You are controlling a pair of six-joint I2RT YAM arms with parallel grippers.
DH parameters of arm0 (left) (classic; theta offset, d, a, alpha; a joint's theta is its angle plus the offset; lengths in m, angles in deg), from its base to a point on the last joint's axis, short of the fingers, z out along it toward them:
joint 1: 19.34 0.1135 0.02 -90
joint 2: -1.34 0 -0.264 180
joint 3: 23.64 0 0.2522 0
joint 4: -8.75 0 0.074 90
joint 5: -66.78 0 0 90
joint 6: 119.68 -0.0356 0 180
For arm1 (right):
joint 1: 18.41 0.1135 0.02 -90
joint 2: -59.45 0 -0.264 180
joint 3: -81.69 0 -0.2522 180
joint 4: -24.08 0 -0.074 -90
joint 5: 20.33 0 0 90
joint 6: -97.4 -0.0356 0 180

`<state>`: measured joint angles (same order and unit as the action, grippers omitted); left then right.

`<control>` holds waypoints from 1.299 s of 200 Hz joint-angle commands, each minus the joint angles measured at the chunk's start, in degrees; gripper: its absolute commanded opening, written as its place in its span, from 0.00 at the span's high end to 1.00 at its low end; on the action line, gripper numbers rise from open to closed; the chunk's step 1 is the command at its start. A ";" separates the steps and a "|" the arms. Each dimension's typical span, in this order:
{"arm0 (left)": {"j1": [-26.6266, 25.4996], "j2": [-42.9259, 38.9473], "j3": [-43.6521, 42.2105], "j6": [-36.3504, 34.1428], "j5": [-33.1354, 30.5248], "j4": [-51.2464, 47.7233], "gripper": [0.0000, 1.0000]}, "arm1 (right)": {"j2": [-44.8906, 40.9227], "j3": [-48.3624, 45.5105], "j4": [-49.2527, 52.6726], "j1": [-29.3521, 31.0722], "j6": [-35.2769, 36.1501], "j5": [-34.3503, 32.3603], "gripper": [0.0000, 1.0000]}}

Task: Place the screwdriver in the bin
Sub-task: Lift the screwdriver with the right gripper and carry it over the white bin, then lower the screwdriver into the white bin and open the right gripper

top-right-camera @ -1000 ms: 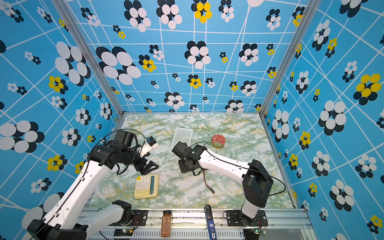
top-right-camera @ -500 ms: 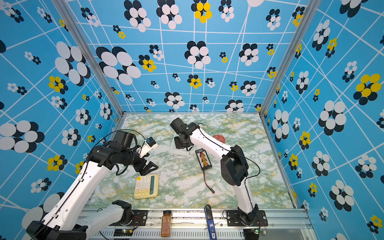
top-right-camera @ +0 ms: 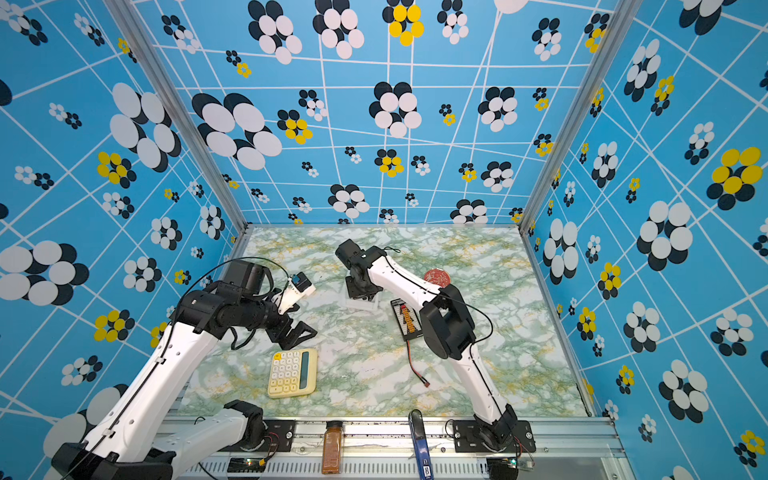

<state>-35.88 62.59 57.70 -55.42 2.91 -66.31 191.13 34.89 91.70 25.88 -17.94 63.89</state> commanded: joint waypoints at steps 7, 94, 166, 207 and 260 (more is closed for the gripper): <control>-0.26 -0.42 1.18 -0.28 1.21 -1.00 0.01 | 1.59 2.98 2.27 -0.68 1.29 -2.04 0.85; -0.26 -0.26 1.04 0.17 1.38 -0.75 0.01 | 5.58 5.74 2.48 -1.58 1.34 -0.99 0.79; -0.28 0.09 1.02 0.25 0.48 -0.27 0.01 | 9.24 10.38 4.38 -1.71 2.03 -0.69 0.71; -0.25 0.16 1.16 0.25 0.50 -0.31 0.01 | 9.91 11.85 5.03 -1.71 2.32 -0.55 0.70; -0.21 0.28 1.33 0.43 0.74 -0.36 0.01 | 9.90 13.95 5.81 -1.68 2.67 -0.90 0.69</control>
<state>-35.88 62.70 57.70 -55.25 2.91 -66.29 199.48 46.56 95.11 24.57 -16.08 63.36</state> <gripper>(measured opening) 0.992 0.309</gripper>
